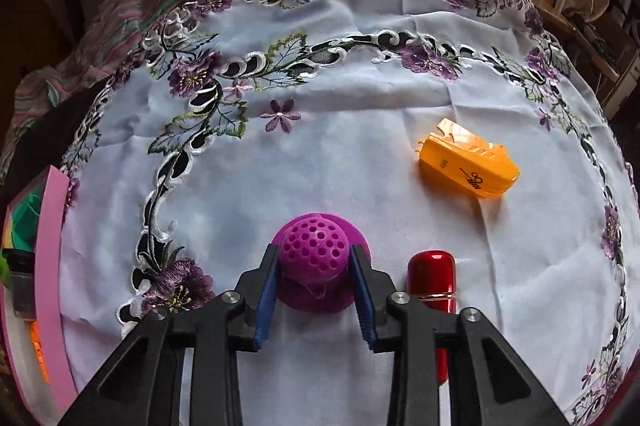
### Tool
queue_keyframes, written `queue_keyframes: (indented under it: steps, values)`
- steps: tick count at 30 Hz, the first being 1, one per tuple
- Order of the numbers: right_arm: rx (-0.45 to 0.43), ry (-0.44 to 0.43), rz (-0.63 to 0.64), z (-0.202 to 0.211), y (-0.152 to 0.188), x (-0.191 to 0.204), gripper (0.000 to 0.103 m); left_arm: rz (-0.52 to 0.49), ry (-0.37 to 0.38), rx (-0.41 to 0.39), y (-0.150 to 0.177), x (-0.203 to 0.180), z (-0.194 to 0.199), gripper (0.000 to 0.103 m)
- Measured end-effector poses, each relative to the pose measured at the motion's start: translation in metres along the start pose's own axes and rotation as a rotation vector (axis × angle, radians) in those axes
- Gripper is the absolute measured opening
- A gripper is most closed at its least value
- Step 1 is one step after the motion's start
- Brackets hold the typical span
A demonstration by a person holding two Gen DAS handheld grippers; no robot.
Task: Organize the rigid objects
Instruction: 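Carry the brown pumpkin toward the tray while the right tool grasps the magenta dotted toy, then lower the brown pumpkin into the tray and open the left tool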
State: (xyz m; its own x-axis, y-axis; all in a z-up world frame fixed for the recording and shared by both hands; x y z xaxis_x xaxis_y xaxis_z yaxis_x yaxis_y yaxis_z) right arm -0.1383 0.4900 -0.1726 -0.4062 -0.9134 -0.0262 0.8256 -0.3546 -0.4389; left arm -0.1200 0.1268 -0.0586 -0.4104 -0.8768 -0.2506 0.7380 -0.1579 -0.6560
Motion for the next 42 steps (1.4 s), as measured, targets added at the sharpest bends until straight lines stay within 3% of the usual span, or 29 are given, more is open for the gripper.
queue_keyframes:
  steps: [5,9,13,23,42]
  values:
    - [-0.014,-0.02,0.082,0.017,0.012,0.019,0.033,0.092,-0.081,0.006,0.018,0.054,0.011,0.025]
    - [0.022,-0.069,0.153,0.025,0.035,0.042,0.033,0.114,-0.117,0.011,0.032,0.071,0.015,0.025]
    - [0.014,-0.02,0.226,0.024,0.046,0.051,0.033,0.083,-0.135,-0.003,0.035,0.064,0.018,0.025]
    - [0.006,-0.028,0.206,0.023,0.043,0.047,0.033,0.004,-0.108,-0.009,0.032,0.036,0.017,0.025]
    - [0.006,-0.027,0.212,0.022,0.041,0.044,0.033,-0.046,-0.084,0.064,0.043,0.007,-0.008,0.025]
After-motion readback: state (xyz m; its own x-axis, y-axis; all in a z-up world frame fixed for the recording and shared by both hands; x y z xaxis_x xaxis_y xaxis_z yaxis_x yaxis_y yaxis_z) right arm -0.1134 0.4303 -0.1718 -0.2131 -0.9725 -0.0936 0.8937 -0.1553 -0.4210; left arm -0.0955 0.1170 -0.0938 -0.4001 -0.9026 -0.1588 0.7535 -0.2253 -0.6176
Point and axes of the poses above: each gripper's, at about its wrist camera, not at the fingertips, and z roughly against the way its jaws point, x to its left, y to its underside, the point moved 10 cm from there along -z, roughly the way its jaws point, and after that the axes turned 4 degrees about y, right-handed, at the moved point
